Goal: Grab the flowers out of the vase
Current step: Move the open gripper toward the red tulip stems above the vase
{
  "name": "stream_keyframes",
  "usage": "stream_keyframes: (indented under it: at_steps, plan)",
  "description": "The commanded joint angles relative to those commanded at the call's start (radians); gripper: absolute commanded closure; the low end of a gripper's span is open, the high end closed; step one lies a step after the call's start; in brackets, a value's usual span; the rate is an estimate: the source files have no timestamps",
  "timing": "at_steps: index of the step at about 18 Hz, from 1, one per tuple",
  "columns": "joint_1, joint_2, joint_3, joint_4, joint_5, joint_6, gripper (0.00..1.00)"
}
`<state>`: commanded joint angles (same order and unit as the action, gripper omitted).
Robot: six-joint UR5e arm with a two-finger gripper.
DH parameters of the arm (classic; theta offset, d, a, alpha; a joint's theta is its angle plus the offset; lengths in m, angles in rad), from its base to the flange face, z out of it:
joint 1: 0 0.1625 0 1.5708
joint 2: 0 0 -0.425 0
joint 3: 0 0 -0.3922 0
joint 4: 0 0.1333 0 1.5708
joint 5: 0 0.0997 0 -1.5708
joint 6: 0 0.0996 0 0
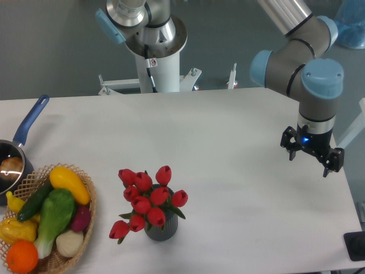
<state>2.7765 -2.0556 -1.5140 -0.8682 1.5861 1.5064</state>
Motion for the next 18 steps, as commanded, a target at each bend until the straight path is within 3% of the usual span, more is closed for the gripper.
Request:
stream_keyframes:
  at_steps: [5, 7, 9, 14, 18]
  plan:
    - [0.005, 0.015, -0.014, -0.012, 0.006, 0.0, 0.0]
    - [0.009, 0.011, -0.061, 0.02, -0.008, -0.008, 0.0]
    - [0.017, 0.021, -0.142, 0.096, -0.023, -0.005, 0.0]
    - [0.008, 0.153, -0.299, 0.117, -0.147, -0.005, 0.0]
    - [-0.04, 0.221, -0.344, 0.114, -0.26, -0.02, 0.0]
